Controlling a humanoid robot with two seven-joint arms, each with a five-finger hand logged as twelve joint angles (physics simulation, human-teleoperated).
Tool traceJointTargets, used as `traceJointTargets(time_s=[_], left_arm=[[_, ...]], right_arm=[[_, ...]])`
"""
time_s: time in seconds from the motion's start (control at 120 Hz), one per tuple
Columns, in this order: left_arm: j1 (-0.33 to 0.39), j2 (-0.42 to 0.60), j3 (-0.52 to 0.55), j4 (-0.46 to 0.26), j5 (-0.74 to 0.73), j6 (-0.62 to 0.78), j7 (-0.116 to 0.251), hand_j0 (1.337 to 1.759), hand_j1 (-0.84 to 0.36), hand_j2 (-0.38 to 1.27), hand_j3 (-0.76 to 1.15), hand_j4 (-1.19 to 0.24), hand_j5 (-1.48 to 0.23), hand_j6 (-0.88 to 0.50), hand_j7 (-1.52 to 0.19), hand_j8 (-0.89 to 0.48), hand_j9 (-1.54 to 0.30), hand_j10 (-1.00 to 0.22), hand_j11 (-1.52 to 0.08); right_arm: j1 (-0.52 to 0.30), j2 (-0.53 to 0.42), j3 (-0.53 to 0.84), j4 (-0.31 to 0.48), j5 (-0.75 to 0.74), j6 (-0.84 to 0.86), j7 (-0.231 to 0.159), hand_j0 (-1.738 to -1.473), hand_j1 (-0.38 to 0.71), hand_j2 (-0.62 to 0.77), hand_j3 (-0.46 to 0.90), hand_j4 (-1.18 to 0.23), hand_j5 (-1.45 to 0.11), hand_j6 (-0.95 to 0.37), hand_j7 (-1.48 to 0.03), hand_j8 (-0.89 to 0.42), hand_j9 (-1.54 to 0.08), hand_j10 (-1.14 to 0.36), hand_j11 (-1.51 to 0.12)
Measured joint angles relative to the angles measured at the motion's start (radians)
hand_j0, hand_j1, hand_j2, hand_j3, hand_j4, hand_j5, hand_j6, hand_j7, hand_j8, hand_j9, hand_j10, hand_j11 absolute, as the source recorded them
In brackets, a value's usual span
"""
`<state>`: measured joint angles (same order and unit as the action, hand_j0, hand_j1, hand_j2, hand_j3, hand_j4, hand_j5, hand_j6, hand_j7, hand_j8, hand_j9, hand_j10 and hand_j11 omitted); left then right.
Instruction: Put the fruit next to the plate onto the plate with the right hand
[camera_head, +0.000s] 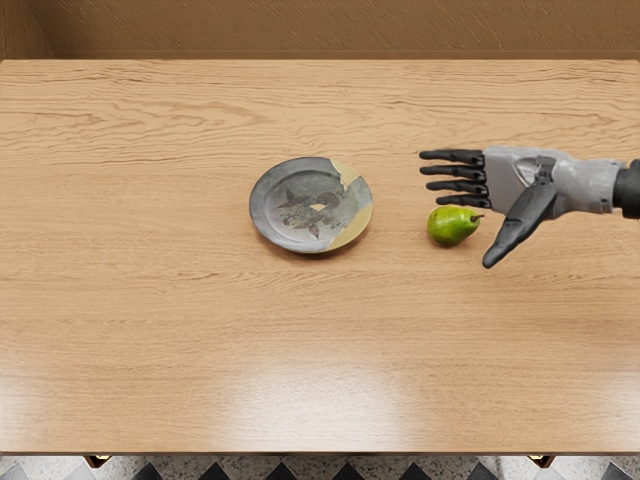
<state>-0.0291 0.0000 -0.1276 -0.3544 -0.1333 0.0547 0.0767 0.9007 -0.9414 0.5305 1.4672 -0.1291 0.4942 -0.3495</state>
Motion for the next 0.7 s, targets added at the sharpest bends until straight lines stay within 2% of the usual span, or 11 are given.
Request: traceJointTargets(time_s=[0.042,0.083,0.133,0.2,0.292,0.425,0.542,0.625,0.7], left_arm=[[0.0,0.0,0.0,0.0,0.0,0.0,0.0,1.658,0.33,0.0,0.0,-0.02,-0.02,-0.02,-0.02,-0.02,-0.02,-0.02,-0.02],[0.0,0.0,0.0,0.0,0.0,0.0,0.0,1.658,0.33,0.0,0.0,-0.02,-0.02,-0.02,-0.02,-0.02,-0.02,-0.02,-0.02],[0.0,0.0,0.0,0.0,0.0,0.0,0.0,1.658,0.33,0.0,0.0,-0.02,-0.02,-0.02,-0.02,-0.02,-0.02,-0.02,-0.02],[0.0,0.0,0.0,0.0,0.0,0.0,0.0,1.658,0.33,0.0,0.0,-0.02,-0.02,-0.02,-0.02,-0.02,-0.02,-0.02,-0.02],[0.0,0.0,0.0,0.0,0.0,0.0,0.0,1.658,0.33,0.0,0.0,-0.02,-0.02,-0.02,-0.02,-0.02,-0.02,-0.02,-0.02],[0.0,0.0,0.0,0.0,0.0,0.0,0.0,1.658,0.33,0.0,0.0,-0.02,-0.02,-0.02,-0.02,-0.02,-0.02,-0.02,-0.02],[0.0,0.0,0.0,0.0,0.0,0.0,0.0,1.658,0.33,0.0,0.0,-0.02,-0.02,-0.02,-0.02,-0.02,-0.02,-0.02,-0.02],[0.0,0.0,0.0,0.0,0.0,0.0,0.0,1.658,0.33,0.0,0.0,-0.02,-0.02,-0.02,-0.02,-0.02,-0.02,-0.02,-0.02],[0.0,0.0,0.0,0.0,0.0,0.0,0.0,1.658,0.33,0.0,0.0,-0.02,-0.02,-0.02,-0.02,-0.02,-0.02,-0.02,-0.02]], right_arm=[[0.04,0.0,0.0,0.046,-0.014,-0.069,-0.085,-1.658,-0.35,0.0,0.0,0.0,0.0,0.0,0.0,0.0,0.0,0.0,0.0],[0.084,0.002,-0.001,0.089,-0.043,-0.145,-0.143,-1.658,-0.35,0.0,0.0,0.0,0.0,0.0,0.0,0.0,0.0,0.0,0.0],[0.128,0.006,-0.001,0.133,-0.1,-0.226,-0.188,-1.658,-0.35,0.0,0.0,0.0,0.0,0.0,0.0,0.0,0.0,0.0,0.0],[0.163,0.019,-0.003,0.181,-0.187,-0.328,-0.223,-1.658,-0.35,0.0,0.0,0.0,0.0,0.0,0.0,0.0,0.0,0.0,0.0],[0.179,0.073,-0.06,0.219,-0.338,-0.465,-0.245,-1.658,-0.35,0.0,0.0,0.0,0.0,0.0,0.0,0.0,0.0,0.0,0.0],[0.19,0.112,-0.157,0.25,-0.494,-0.597,-0.257,-1.658,-0.35,0.0,0.0,0.0,0.0,0.0,0.0,0.0,0.0,0.0,0.0],[0.247,0.141,-0.274,0.235,-0.566,-0.672,-0.26,-1.658,-0.35,0.0,0.0,0.0,0.0,0.0,0.0,0.0,0.0,0.0,0.0],[0.314,0.201,-0.433,0.224,-0.6,-0.837,-0.261,-1.658,-0.35,0.0,0.0,0.0,0.0,0.0,0.0,0.0,0.0,0.0,0.0],[0.344,0.245,-0.522,0.22,-0.614,-0.966,-0.261,-1.658,-0.35,0.0,0.0,0.0,0.0,0.0,0.0,0.0,0.0,0.0,0.0]])
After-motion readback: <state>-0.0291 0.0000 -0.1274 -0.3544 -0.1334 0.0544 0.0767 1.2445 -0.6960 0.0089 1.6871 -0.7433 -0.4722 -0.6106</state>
